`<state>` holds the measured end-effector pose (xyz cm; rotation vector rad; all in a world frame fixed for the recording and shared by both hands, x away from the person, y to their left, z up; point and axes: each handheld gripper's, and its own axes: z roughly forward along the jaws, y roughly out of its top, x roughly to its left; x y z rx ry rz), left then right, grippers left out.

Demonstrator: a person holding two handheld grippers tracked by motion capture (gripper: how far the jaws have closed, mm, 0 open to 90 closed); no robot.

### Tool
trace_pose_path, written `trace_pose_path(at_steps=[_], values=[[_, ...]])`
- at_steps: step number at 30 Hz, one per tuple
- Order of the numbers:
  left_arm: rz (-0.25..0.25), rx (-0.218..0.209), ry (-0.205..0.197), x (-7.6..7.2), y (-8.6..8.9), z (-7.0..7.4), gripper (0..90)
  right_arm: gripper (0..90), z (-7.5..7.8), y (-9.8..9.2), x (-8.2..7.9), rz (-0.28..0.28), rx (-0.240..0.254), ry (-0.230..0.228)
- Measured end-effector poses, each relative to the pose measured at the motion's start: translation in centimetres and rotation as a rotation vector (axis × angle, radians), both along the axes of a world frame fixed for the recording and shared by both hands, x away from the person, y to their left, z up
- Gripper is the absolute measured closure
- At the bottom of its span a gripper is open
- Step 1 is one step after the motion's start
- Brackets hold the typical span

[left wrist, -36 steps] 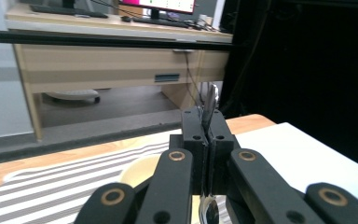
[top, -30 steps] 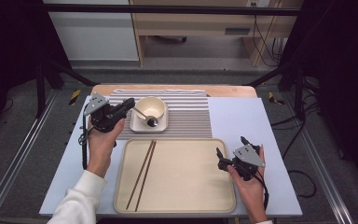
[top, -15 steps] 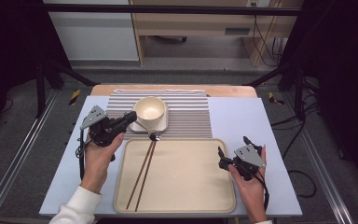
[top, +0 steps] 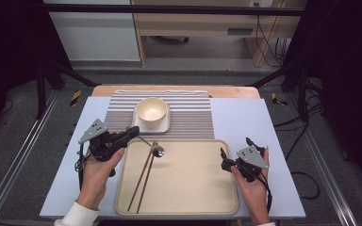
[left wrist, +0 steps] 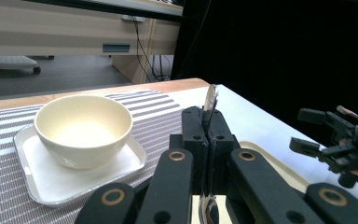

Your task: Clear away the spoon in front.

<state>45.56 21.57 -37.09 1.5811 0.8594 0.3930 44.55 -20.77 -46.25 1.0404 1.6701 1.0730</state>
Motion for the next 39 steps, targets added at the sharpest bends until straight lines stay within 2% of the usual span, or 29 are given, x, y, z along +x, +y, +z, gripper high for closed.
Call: trace_pose_path(at_steps=[7, 13, 17, 22, 28, 33, 39], values=[[-0.006, -0.026, 0.03, -1.4, 0.2, -0.8, 89.0, 5.9, 0.1, -0.1, -0.1, -0.012, 0.006, -0.006], [-0.004, -0.027, 0.04, -2.6, 0.6, -1.1, 88.9, 6.0, 0.1, 0.1, -0.1, -0.005, 0.001, -0.008], [-0.015, 0.001, 0.05, -3.5, 0.7, -1.6, 88.9, 6.0, 0.1, 0.1, -0.1, -0.006, 0.004, -0.008], [-0.034, 0.005, 0.079, -4.8, 0.7, -2.4, 88.9, 6.1, 0.1, 0.1, 0.0, -0.009, 0.006, -0.005], [-0.06, 0.025, 0.091, -6.6, 1.1, -2.8, 88.9, 6.2, 0.1, 0.1, 0.0, -0.006, 0.002, -0.004], [-0.064, 0.037, 0.098, -7.4, 1.3, -2.7, 88.9, 6.2, 0.1, 0.2, -0.1, -0.003, 0.003, -0.006], [-0.102, 0.095, 0.117, -8.2, 1.2, -2.6, 88.7, 6.2, 0.1, 0.1, -0.1, -0.008, 0.001, -0.004]])
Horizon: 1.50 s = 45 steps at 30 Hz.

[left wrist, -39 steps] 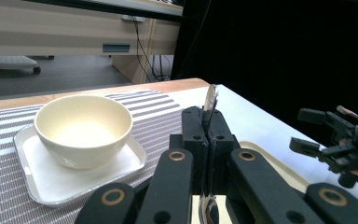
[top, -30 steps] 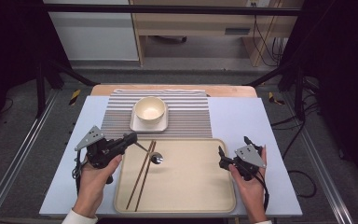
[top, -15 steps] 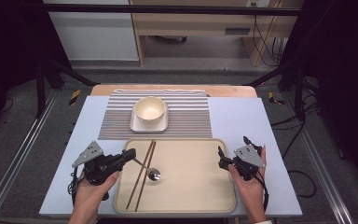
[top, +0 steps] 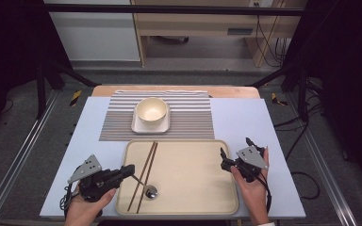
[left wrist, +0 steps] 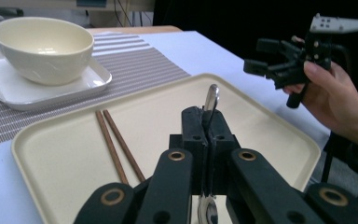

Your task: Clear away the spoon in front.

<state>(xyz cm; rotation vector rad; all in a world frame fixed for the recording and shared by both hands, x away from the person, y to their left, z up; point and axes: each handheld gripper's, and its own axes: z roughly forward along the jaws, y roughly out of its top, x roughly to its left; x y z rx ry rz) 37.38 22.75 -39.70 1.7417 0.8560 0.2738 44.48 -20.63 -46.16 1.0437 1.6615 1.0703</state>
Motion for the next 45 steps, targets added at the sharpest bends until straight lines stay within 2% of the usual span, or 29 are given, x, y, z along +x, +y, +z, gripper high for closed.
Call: trace_pose_path(at_steps=[4, 6, 10, 17, 20, 23, 27, 34, 38, 43, 45], values=[[-0.017, 0.033, 0.005, 0.3, -0.3, -0.3, 88.1, 6.2, 0.0, 0.1, 0.0, 0.003, -0.009, 0.002], [-0.015, 0.025, 0.011, 0.9, -0.4, -0.5, 86.4, 6.2, 0.0, 0.2, 0.0, 0.003, -0.01, 0.004], [0.013, 0.039, 0.011, 2.3, -0.9, -0.8, 80.0, 6.2, -0.1, 0.2, 0.0, 0.006, -0.013, 0.005], [0.052, 0.108, 0.028, 5.4, -2.1, -1.7, 73.0, 6.2, 0.0, 0.1, 0.0, 0.008, -0.009, 0.005], [0.051, 0.114, 0.039, 6.4, -2.7, -2.1, 72.2, 6.2, 0.0, 0.1, 0.0, 0.007, -0.007, 0.008], [0.046, 0.154, 0.039, 7.4, -3.5, -2.6, 71.8, 6.2, 0.0, 0.0, 0.0, 0.005, -0.007, 0.008], [0.032, 0.183, 0.056, 8.5, -4.5, -3.3, 71.7, 6.2, 0.0, -0.1, 0.0, 0.008, -0.006, 0.008], [0.019, 0.204, 0.085, 9.7, -5.6, -4.0, 71.5, 6.3, 0.0, 0.1, 0.0, 0.014, -0.008, 0.007], [0.019, 0.23, 0.101, 10.0, -6.0, -4.6, 72.4, 6.3, 0.0, 0.0, 0.0, 0.015, -0.009, 0.008], [-0.006, 0.275, 0.104, 10.1, -6.5, -5.2, 71.5, 6.3, 0.0, 0.0, 0.0, 0.014, -0.007, 0.009], [-0.009, 0.279, 0.115, 10.2, -6.6, -5.6, 70.5, 6.3, 0.0, 0.0, 0.0, 0.015, -0.009, 0.009]])
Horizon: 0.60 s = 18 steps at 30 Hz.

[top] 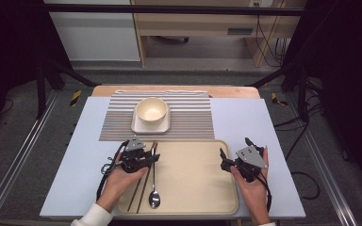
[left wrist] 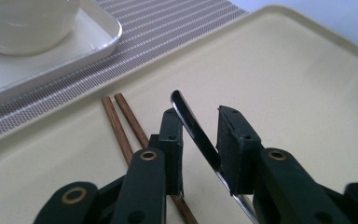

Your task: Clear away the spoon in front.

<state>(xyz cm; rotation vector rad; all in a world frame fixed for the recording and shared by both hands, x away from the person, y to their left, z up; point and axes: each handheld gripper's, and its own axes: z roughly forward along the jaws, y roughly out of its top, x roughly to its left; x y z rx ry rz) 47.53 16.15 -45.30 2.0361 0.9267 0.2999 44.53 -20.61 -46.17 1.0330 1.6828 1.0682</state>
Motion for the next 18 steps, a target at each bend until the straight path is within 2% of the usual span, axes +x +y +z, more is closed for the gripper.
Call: trace_pose_path(at_steps=[2, 4, 8, 14, 18], values=[[-0.002, 0.01, 0.004, 0.11, -0.1, -0.17, 70.2, 6.3, 0.02, 0.03, -0.02, 0.002, 0.001, 0.0], [0.001, 0.003, 0.006, 0.19, -0.19, -0.22, 69.8, 6.4, 0.0, 0.05, 0.01, 0.002, 0.0, 0.002], [0.007, 0.026, -0.002, 0.21, -0.22, -0.35, 69.1, 6.3, -0.02, 0.05, 0.01, 0.004, 0.001, 0.004], [0.001, 0.022, 0.014, 0.08, -0.11, -0.76, 68.6, 6.3, -0.05, 0.07, 0.02, 0.007, -0.003, 0.005], [0.016, 0.03, 0.017, 0.11, -0.08, -0.9, 64.6, 6.3, -0.07, 0.11, 0.04, 0.008, -0.006, 0.006]])
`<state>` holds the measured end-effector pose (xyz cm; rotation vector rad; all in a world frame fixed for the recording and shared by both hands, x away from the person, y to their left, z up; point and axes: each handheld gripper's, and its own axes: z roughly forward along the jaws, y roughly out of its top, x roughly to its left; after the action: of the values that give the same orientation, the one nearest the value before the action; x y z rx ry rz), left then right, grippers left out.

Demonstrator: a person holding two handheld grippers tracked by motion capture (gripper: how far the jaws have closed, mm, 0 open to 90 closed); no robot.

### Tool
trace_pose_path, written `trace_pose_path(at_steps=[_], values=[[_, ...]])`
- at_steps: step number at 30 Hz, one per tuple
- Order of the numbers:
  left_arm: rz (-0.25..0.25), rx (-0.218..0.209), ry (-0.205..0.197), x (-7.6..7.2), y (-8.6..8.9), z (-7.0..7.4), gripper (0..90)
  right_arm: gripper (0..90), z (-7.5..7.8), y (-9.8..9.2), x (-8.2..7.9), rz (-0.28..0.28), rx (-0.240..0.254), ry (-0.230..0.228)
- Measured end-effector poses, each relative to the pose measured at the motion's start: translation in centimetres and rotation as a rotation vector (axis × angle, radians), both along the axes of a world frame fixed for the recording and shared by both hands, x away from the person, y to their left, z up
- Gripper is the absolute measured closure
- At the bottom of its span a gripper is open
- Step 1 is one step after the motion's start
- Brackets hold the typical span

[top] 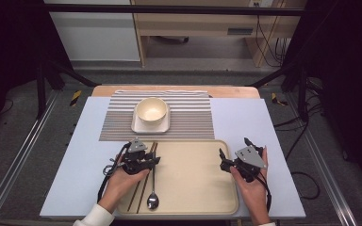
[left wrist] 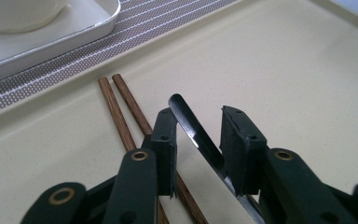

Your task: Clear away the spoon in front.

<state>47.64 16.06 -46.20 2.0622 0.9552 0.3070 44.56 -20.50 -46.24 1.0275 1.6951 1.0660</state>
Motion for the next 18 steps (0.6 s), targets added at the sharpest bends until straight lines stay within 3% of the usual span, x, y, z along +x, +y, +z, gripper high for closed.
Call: trace_pose_path(at_steps=[4, 9, 18], values=[[0.013, -0.037, -0.004, 0.11, 0.13, 0.08, 58.6, 6.3, -0.03, 0.02, 0.02, 0.001, 0.0, 0.002], [0.028, -0.051, -0.021, 0.15, 0.14, 0.18, 52.8, 6.4, -0.07, 0.07, 0.03, 0.005, -0.003, 0.006], [0.051, -0.049, -0.052, 0.26, 0.08, 0.37, 40.6, 6.2, -0.08, 0.07, 0.05, 0.005, -0.001, 0.007]])
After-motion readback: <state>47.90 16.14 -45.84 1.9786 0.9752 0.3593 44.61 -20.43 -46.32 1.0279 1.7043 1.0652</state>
